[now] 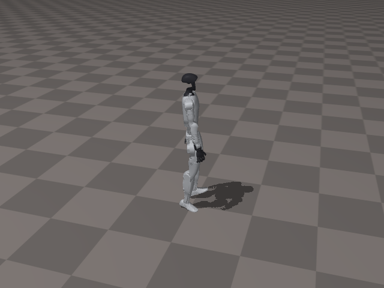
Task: Upper body actions
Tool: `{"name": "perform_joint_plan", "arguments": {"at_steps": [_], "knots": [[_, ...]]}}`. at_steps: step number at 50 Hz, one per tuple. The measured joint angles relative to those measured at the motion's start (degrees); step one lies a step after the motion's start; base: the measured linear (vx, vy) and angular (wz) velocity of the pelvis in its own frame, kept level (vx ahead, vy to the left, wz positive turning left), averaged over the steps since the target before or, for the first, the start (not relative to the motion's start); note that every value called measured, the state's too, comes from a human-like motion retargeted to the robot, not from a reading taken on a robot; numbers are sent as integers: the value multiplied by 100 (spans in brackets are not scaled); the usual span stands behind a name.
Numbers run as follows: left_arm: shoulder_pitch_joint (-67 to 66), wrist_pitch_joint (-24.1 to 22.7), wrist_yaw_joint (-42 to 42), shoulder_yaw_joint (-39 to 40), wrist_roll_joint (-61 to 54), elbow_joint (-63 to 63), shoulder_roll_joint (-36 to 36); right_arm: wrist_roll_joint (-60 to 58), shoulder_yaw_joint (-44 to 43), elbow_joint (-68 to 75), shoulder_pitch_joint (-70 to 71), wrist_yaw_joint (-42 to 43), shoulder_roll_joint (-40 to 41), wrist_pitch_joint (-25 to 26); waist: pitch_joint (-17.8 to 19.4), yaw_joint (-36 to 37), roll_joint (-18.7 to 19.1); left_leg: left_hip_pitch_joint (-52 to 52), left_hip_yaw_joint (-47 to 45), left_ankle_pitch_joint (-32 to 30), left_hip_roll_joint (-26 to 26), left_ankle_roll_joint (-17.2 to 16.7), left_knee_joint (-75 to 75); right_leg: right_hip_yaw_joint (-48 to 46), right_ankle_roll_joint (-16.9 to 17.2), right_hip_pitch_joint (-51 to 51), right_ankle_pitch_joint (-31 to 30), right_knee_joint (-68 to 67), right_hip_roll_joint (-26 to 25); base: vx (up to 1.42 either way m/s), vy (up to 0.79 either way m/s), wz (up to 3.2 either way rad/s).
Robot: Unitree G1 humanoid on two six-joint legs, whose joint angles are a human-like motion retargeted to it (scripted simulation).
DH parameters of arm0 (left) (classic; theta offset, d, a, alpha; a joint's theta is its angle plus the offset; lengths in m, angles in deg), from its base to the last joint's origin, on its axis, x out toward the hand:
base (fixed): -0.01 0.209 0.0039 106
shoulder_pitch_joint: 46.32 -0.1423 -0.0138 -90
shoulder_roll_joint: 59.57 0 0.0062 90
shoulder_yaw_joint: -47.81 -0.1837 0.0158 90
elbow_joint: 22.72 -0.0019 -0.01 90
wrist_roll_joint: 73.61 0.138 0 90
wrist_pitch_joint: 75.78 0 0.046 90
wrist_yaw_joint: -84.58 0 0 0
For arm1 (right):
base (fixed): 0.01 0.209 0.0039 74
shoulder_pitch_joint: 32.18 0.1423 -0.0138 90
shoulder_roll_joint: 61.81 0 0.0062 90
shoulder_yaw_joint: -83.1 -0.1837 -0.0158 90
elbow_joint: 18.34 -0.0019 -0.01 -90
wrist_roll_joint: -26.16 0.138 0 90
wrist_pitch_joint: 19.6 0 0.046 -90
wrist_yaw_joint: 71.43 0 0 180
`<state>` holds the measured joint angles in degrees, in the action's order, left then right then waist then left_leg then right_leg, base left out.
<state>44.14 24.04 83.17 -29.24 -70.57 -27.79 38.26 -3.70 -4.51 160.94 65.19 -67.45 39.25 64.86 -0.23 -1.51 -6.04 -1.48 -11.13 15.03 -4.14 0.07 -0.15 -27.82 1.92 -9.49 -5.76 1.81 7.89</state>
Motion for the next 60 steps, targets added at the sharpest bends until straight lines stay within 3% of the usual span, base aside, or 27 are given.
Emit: {"name": "perform_joint_plan", "arguments": {"at_steps": [5,10,18,23,28,32,36,42,45,52,60], "knots": [[1432,-228,-378,-857,709,897,128,0,-915,812,-1157,150,-365,708,-144,-52,29,78,-73,45,43,9,6,-18,5,102,-17,-4,-1,2,1,-25],[2400,-729,-167,-893,921,1660,257,901,-1671,812,-2318,90,-763,1410,-180,-108,103,64,-126,112,69,7,24,106,-24,169,-53,-15,-25,3,1,-45],[2912,-1250,-318,-731,258,2282,581,1858,-2068,812,-3027,972,-982,1450,-137,-128,245,36,-210,163,100,12,30,177,-42,220,-100,-32,-49,-1,1,-19],[2327,-1323,-244,-852,482,2211,600,1948,-1678,812,-2543,725,-799,1647,-107,-36,299,77,-146,165,66,27,41,115,-39,228,-112,-26,-17,-2,2,9],[1241,-1175,-261,-744,564,1367,598,1909,-413,812,-1380,209,-621,1589,-82,99,311,87,-74,138,33,41,34,111,-29,220,-109,-34,21,-5,2,32],[347,-890,70,-209,440,282,435,1214,452,812,-50,-5,-364,1167,-121,80,370,88,-105,103,48,52,0,149,-14,247,-106,-57,19,-3,1,23],[-1040,-193,453,509,200,-234,250,393,886,-216,1105,-577,144,431,-109,-72,458,86,-144,80,76,36,-25,245,-3,298,-95,-82,-5,0,0,0],[-2899,87,-295,1184,941,-154,18,718,1179,-1702,1980,-1076,613,-486,-99,-110,546,69,-230,83,118,-4,-34,377,-6,381,-102,-107,-32,0,0,0],[-3338,242,-188,1310,1083,-222,-21,948,1294,-1946,2192,-1141,704,-662,-91,-129,570,61,-257,79,146,-18,-27,406,-2,383,-97,-118,-50,0,0,0],[-2783,366,-59,1027,406,-234,87,881,1298,-1681,1704,-1141,608,-632,-114,-289,535,87,-203,61,141,-14,1,337,-1,323,-82,-99,-57,0,0,0],[13,67,-110,-279,-290,9,244,204,356,512,56,-327,-53,33,-83,-174,228,72,20,38,13,49,61,-15,1,49,-77,-7,1,3,-3,20]]}}
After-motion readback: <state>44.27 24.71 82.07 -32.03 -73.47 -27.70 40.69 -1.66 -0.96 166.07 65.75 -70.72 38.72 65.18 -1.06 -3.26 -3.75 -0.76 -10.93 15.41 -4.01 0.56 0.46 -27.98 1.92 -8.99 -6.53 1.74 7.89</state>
